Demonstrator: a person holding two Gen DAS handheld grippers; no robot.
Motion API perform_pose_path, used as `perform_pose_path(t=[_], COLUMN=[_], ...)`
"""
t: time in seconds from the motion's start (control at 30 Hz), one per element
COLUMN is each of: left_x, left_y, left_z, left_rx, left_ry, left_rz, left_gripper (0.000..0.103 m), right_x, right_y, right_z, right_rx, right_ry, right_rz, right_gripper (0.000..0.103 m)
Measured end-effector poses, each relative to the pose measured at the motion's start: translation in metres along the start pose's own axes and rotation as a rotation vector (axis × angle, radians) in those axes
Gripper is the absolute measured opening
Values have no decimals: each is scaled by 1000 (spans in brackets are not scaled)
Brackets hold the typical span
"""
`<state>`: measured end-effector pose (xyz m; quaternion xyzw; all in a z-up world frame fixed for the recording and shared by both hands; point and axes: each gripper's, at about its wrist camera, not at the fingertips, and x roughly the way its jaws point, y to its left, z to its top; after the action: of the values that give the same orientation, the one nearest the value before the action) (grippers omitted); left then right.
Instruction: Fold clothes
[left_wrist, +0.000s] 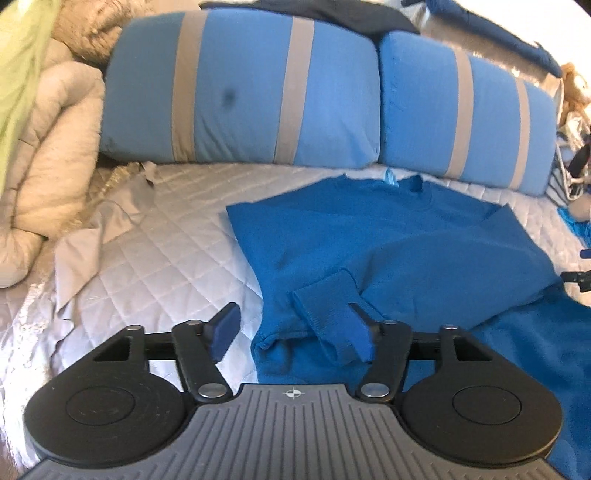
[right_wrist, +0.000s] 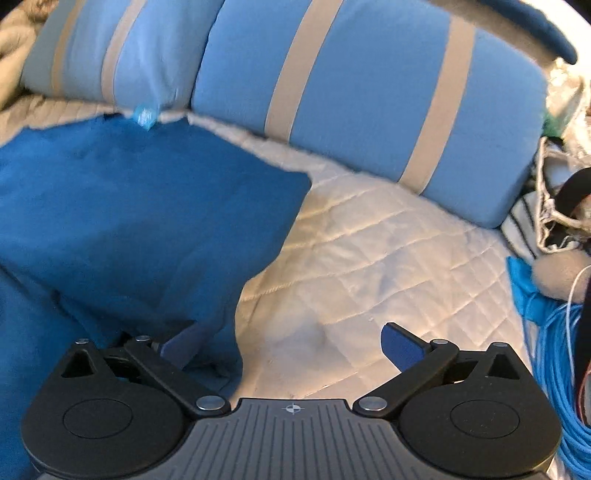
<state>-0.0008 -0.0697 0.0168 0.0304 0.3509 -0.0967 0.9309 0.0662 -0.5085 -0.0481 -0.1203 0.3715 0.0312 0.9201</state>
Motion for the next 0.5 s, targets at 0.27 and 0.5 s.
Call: perform_pose_path(t=[0.27,0.5], left_x=[-40,-84], left_y=[-8,-15], left_z=[-3,-5], left_rx=[0,36], left_ry=[-57,-105], left_rz=[0,-1], left_gripper=[71,72], right_x=[-45,-119], right_y=[-19,-37], right_z=[7,2], right_rx=[113,163], right_ry=[-60,-175], right_rz=[21,52], right_gripper=[103,103])
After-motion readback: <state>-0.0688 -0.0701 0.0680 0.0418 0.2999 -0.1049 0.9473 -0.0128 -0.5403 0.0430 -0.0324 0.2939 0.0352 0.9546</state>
